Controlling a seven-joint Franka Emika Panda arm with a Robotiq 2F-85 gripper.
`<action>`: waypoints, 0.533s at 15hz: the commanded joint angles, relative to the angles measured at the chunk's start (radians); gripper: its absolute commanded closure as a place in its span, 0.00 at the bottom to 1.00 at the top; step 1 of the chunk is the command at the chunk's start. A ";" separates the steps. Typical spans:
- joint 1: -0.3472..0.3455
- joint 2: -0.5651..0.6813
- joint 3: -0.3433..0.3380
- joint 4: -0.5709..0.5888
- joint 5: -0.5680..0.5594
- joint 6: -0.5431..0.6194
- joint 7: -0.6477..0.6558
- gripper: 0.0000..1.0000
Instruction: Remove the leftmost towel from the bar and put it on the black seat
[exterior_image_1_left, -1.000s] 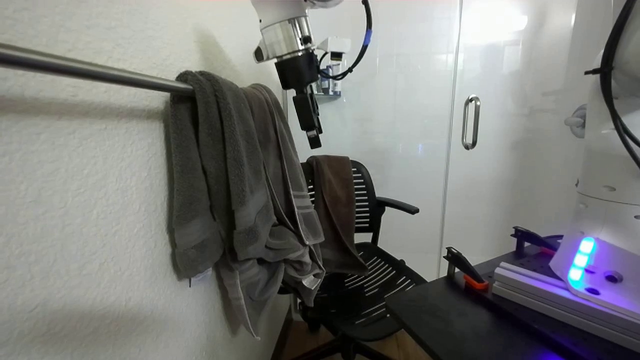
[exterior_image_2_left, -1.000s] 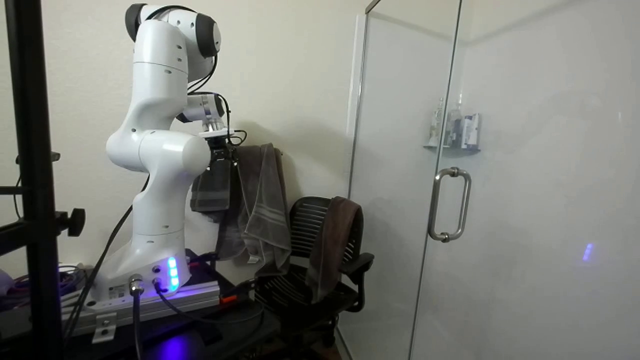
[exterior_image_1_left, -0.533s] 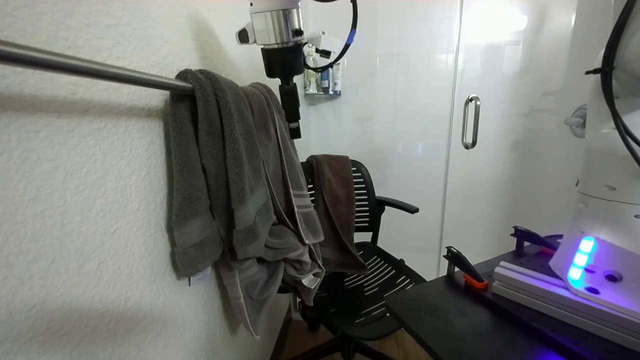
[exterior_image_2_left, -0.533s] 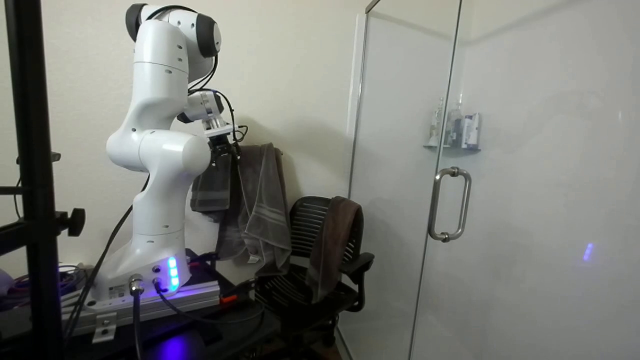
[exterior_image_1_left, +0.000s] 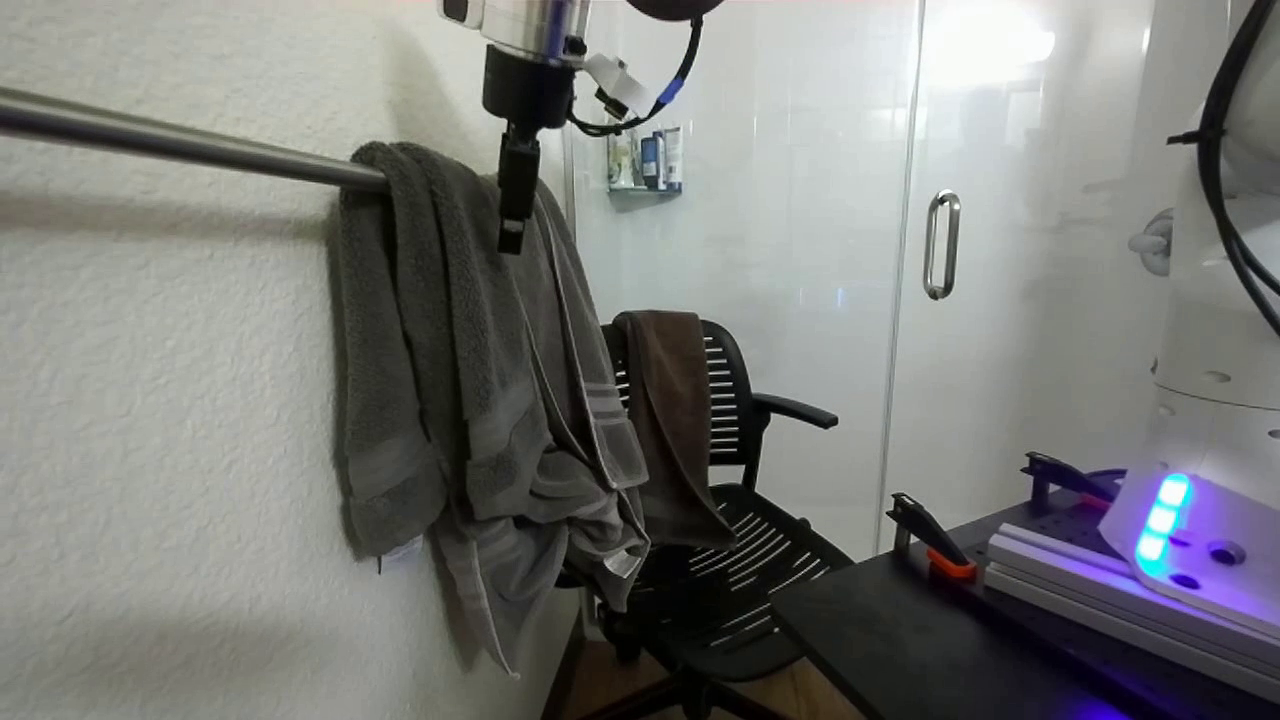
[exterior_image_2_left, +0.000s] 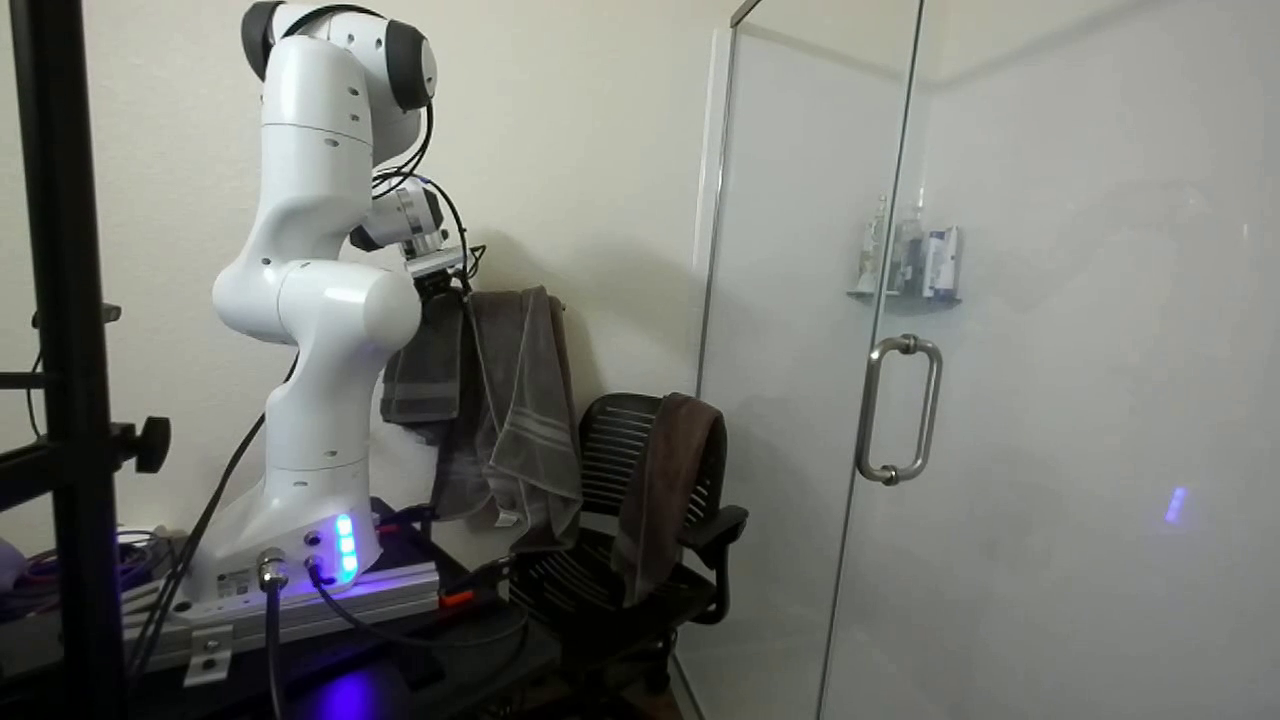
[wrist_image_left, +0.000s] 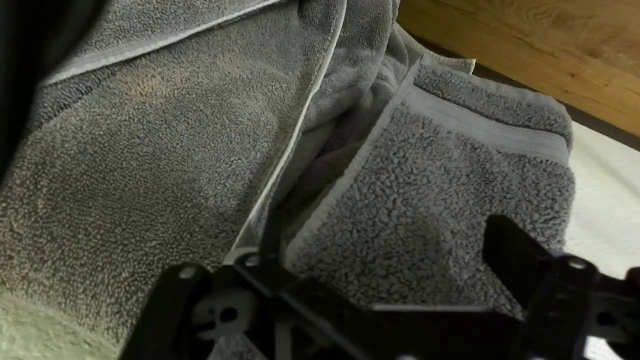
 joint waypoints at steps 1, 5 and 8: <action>-0.021 -0.026 -0.005 -0.049 0.012 0.187 -0.030 0.00; -0.056 -0.007 -0.041 -0.091 0.096 0.487 -0.110 0.00; -0.061 0.054 -0.039 -0.137 0.275 0.715 -0.224 0.00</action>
